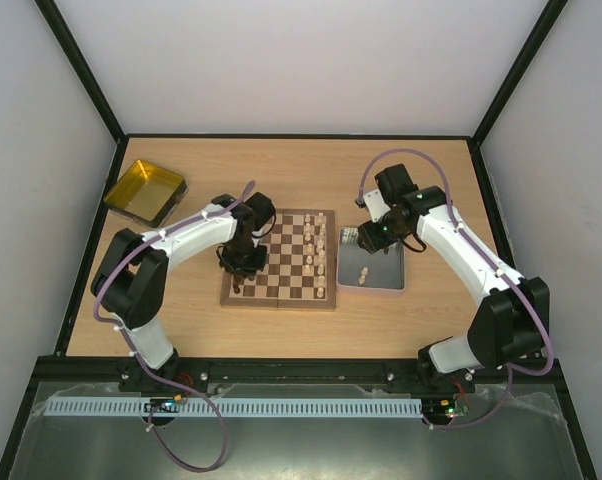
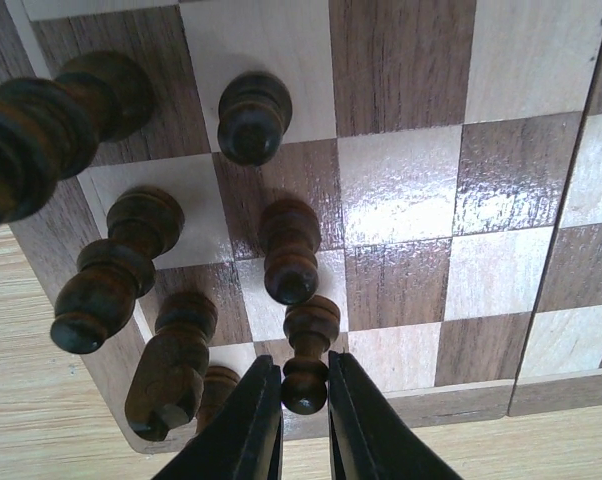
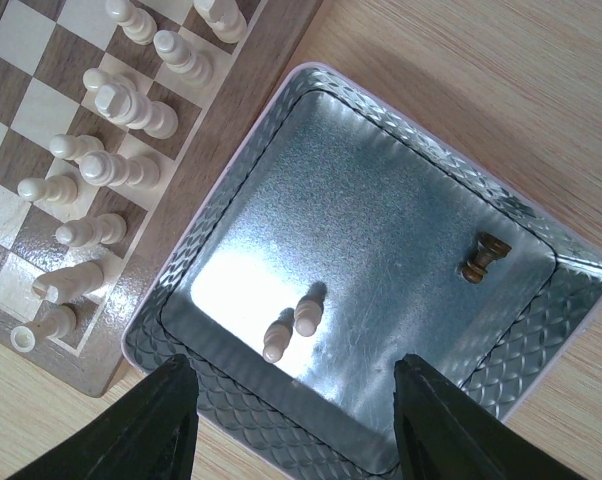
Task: Set up the chess pieces on the board
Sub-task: Place the chess piece on the chessboard.
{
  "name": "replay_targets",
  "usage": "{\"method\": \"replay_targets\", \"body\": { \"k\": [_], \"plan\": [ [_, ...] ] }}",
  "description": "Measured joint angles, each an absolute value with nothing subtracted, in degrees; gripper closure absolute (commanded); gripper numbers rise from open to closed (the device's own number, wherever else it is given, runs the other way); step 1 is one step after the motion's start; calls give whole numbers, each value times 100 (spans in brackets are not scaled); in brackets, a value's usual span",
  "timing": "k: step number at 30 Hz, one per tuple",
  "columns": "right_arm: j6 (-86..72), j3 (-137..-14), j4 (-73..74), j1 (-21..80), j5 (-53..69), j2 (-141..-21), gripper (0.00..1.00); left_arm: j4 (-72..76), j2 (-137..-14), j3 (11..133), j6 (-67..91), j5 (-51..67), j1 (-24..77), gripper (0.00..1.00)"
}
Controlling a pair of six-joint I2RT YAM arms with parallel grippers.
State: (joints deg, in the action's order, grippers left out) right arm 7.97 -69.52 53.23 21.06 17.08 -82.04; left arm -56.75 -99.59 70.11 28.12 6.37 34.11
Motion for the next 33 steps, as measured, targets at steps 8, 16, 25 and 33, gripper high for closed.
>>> {"method": "replay_targets", "body": {
  "k": [8, 16, 25, 33],
  "plan": [
    [797, -6952, 5323, 2106, 1710, -8204, 48, -5690, -10018, 7048, 2801, 628, 3448, 84],
    [797, -6928, 5321, 2106, 1712, -8197, 48, -5730, -10025, 7046, 2801, 565, 3448, 84],
    [797, -6912, 5321, 2106, 1710, -8195, 48, -5763, -10025, 7046, 2801, 537, 3492, 81],
    [797, -6873, 5319, 2106, 1710, -8195, 48, -5758, -10022, 7048, 2781, 552, 3562, 76]
  ]
}}
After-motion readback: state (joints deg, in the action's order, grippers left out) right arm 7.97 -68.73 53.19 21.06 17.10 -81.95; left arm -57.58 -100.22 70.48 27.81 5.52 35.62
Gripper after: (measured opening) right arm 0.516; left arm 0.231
